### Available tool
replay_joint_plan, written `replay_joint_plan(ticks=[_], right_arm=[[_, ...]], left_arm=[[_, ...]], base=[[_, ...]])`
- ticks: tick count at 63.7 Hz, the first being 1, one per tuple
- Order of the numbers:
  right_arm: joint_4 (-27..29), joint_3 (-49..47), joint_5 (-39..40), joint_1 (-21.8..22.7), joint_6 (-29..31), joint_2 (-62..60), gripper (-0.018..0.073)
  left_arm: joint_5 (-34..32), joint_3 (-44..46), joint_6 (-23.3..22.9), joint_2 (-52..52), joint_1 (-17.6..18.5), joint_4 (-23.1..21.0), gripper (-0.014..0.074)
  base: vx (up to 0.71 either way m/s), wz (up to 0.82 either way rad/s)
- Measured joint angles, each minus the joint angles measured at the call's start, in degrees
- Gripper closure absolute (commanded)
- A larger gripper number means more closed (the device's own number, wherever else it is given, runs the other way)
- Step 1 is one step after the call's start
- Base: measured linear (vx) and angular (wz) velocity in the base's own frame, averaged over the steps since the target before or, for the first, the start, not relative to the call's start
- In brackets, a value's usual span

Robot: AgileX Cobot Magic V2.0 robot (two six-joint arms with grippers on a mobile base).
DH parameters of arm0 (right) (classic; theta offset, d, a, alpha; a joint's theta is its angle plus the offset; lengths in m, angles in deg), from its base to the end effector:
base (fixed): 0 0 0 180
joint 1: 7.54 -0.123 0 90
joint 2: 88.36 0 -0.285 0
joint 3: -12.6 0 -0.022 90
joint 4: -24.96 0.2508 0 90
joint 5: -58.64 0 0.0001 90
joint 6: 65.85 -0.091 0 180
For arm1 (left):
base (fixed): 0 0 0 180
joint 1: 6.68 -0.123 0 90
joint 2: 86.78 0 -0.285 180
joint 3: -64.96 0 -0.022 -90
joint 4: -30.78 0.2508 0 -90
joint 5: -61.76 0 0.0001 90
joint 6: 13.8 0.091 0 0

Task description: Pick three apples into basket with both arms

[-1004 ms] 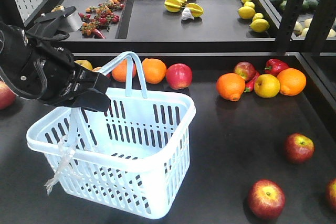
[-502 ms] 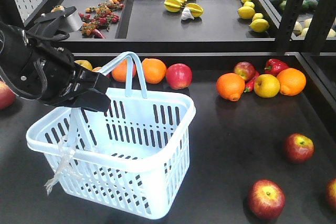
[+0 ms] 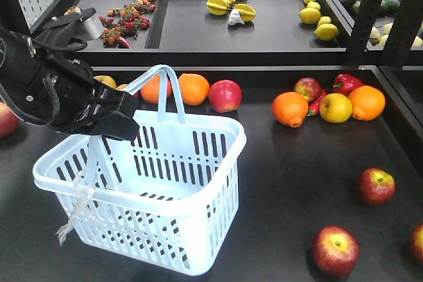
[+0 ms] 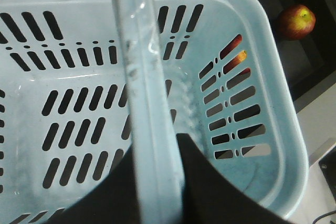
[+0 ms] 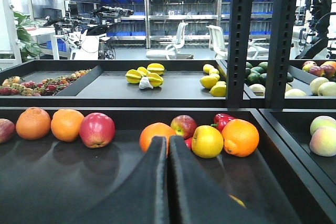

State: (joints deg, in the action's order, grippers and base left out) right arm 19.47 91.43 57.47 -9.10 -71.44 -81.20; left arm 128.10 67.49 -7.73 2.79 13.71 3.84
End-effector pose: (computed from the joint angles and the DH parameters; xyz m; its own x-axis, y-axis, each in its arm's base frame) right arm 0.0567 0.0014 0.2024 0.0496 0.0031 -0.9988 -0.0254 0.9997 0.0019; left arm 0.2562 -0.1355 0.3706 -0.8632 0.2285 -0.4502 0.4262 0.8078 -0.4071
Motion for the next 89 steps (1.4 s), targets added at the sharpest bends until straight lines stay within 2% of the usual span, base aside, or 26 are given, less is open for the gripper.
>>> replay_joint_plan(ticks=[7,14,18,25,36,41,46,67,89], right_arm=[[0.0,0.0,0.0,0.0,0.0,0.0,0.0564],[0.0,0.0,0.0,0.0,0.0,0.0,0.0564],[0.0,0.0,0.0,0.0,0.0,0.0,0.0564],[0.0,0.0,0.0,0.0,0.0,0.0,0.0564],[0.0,0.0,0.0,0.0,0.0,0.0,0.0564],[0.0,0.0,0.0,0.0,0.0,0.0,0.0564],[0.0,0.0,0.0,0.0,0.0,0.0,0.0564],[0.0,0.0,0.0,0.0,-0.04,0.0,0.0564],[0.0,0.0,0.0,0.0,-0.04,0.0,0.0564]], left_arm=[[-0.11,0.0,1.42,0.08,0.0,0.0,0.0604],[-0.79,0.0,7.41,1.11,0.0,0.0,0.0604],[-1.42,0.0,13.16,1.93,0.0,-0.25,0.0604],[-3.06,0.0,26.95,3.87,0.0,-2.16,0.0604],[-5.73,0.0,51.25,7.6,0.0,-12.32,0.0604],[-6.18,0.0,59.94,9.69,0.0,-17.11,0.0604],[-6.32,0.0,65.18,11.89,0.03,-19.8,0.0604],[-6.98,0.2,70.29,21.32,0.03,-18.81,0.0604],[-3.91,10.2,70.84,27.48,0.03,-17.69,0.0604]], base=[[0.0,0.0],[0.0,0.0],[0.0,0.0],[0.0,0.0],[0.0,0.0],[0.0,0.0],[0.0,0.0],[0.0,0.0],[0.0,0.0]])
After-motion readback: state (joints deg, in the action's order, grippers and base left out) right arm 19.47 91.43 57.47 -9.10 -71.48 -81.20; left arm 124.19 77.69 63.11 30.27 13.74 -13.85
